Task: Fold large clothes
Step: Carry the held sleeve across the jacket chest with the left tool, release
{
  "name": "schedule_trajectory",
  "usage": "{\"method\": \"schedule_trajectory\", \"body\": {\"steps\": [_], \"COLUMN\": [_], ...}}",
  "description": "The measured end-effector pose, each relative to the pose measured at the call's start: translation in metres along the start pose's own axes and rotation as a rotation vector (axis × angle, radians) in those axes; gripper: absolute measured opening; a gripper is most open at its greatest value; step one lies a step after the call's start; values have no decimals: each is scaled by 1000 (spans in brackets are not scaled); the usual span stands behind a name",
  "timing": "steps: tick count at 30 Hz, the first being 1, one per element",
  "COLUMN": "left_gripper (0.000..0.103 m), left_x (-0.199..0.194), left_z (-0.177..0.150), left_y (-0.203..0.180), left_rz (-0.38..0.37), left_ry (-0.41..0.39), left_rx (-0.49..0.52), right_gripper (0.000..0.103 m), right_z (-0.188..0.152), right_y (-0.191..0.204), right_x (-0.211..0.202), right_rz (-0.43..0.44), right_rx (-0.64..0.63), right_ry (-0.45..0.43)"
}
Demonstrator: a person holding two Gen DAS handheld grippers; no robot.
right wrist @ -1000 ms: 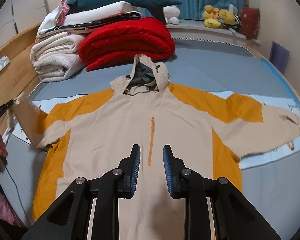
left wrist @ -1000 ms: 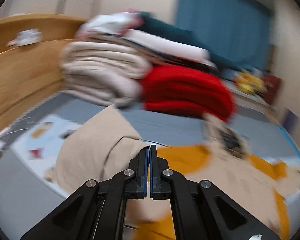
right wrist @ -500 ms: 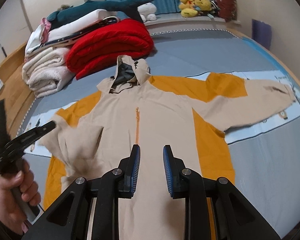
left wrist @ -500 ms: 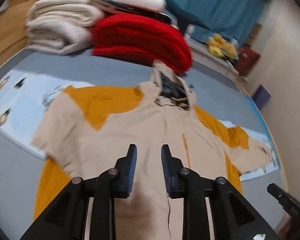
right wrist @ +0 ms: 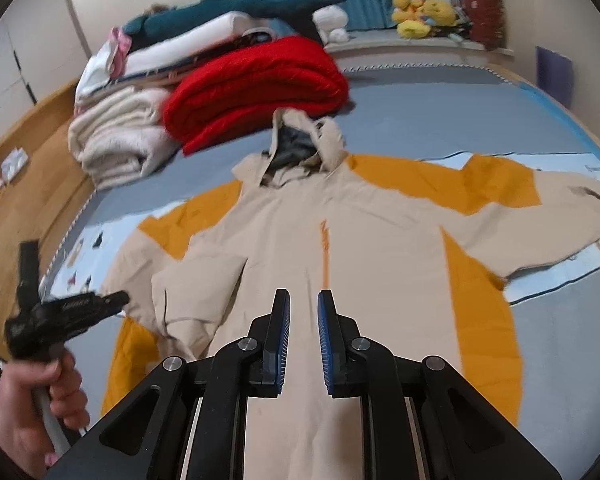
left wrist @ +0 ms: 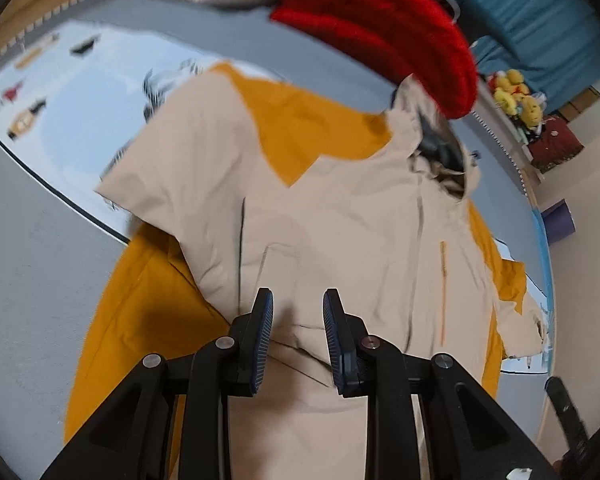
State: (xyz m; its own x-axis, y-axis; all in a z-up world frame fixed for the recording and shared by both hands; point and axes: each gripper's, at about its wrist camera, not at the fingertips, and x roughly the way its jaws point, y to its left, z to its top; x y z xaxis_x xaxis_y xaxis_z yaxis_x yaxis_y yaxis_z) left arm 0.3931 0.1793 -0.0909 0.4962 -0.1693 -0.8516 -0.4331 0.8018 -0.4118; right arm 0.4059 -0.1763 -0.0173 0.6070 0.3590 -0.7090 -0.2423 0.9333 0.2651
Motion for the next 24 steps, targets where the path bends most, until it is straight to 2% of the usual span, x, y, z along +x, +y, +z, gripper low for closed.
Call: {"method": "schedule_trajectory", "body": {"steps": [3, 5, 7, 9, 11, 14, 15, 17, 18, 19, 22, 24], "left_gripper": [23, 25, 39, 44, 45, 44, 42, 28, 16, 11, 4, 3], "left_x": [20, 32, 44, 54, 64, 70, 70, 64, 59, 53, 39, 34], "left_z": [4, 6, 7, 8, 6, 4, 4, 7, 9, 11, 10, 5], "left_y": [10, 14, 16, 18, 21, 22, 20, 15, 12, 3, -24, -40], "left_rz": [-30, -46, -55, -33, 2, -12, -23, -47, -81, -125, -241, -325], "left_ry": [65, 111, 161, 208, 236, 256, 258, 238, 226, 213, 187, 199], "left_rx": [-25, -36, -49, -58, -69, -82, -78, -67, -54, -28, 73, 118], "right_gripper": [23, 23, 23, 23, 23, 23, 23, 23, 23, 23, 25, 29], "right_z": [-5, -6, -7, -7, -7, -9, -9, -11, -12, -13, -17, -21], "right_y": [7, 13, 17, 22, 27, 37, 39, 48, 52, 55, 64, 68], "right_x": [16, 30, 41, 51, 60, 73, 75, 82, 85, 88, 94, 98], "right_rz": [-2, 4, 9, 11, 24, 51, 57, 74, 82, 89, 116, 136], "right_rx": [-27, -40, -56, -78, -92, -119, -126, -157, -171, -183, -220, -231], "right_ry": [21, 46, 60, 72, 85, 103, 106, 117, 122, 126, 133, 142]}}
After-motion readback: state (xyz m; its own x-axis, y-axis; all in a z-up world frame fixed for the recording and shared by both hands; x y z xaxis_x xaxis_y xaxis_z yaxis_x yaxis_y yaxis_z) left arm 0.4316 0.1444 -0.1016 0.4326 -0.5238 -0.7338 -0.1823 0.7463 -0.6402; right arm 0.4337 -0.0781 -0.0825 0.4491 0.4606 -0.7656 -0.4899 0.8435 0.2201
